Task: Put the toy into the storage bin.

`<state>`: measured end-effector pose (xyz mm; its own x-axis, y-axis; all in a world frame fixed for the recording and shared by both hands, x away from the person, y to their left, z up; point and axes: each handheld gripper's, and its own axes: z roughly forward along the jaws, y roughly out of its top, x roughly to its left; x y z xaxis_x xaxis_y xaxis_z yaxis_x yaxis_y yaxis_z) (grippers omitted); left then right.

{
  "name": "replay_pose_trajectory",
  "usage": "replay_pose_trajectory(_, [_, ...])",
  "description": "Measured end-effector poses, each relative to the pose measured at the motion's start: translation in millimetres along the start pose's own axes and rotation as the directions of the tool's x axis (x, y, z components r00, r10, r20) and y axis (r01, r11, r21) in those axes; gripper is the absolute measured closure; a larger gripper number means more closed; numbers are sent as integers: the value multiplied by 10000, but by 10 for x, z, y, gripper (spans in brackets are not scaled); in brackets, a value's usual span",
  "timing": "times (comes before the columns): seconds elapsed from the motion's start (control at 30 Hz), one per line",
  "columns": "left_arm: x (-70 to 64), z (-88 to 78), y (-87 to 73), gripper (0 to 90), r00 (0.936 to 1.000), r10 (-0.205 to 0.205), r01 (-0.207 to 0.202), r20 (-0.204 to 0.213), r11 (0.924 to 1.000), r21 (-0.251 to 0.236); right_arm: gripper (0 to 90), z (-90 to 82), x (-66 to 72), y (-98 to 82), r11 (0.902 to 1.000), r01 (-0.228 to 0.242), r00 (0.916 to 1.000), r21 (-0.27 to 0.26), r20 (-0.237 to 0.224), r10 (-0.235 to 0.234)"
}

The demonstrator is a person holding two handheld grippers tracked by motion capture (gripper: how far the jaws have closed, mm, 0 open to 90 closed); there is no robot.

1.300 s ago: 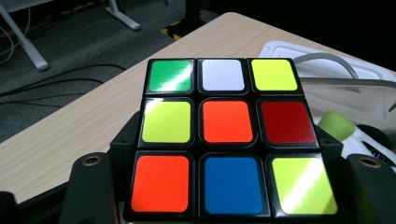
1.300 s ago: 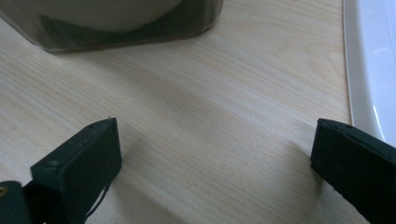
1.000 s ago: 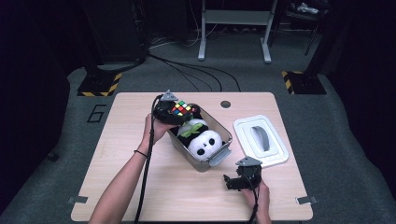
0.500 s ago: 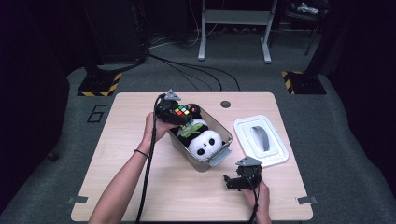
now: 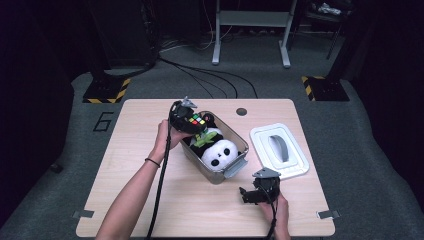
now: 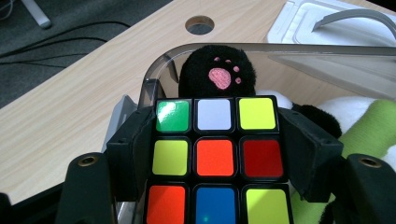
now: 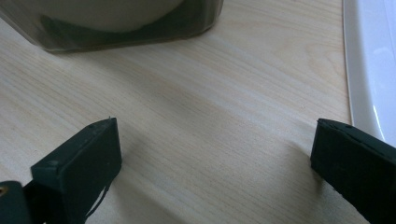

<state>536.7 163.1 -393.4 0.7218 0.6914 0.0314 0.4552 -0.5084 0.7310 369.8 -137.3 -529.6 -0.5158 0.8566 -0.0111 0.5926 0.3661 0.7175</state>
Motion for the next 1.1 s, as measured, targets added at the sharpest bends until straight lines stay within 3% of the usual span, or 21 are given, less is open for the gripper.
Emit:
replay_pose_trajectory(0.23, [-3, 48, 16, 329, 9998, 182, -182, -23, 9996, 227, 11, 0, 0, 0, 10000, 1, 10000, 1, 0, -1])
replay_pose_trajectory(0.6, [47, -68, -5, 318, 9999, -145, 146, 35, 9996, -241, 11, 0, 1, 0, 10000, -12, 10000, -5, -17, 12])
replay_pose_trajectory(0.9, [60, -349, -39, 176, 9983, -556, 535, -168, 9926, -1087, 12, -1, 1, 0, 10000, -21, 10000, -9, -11, 21])
replay_pose_trajectory(1.1, [65, -566, -126, 152, 9983, -461, 415, -344, 9913, -1248, 12, 0, -1, 0, 10000, 3, 10000, -3, 11, -3])
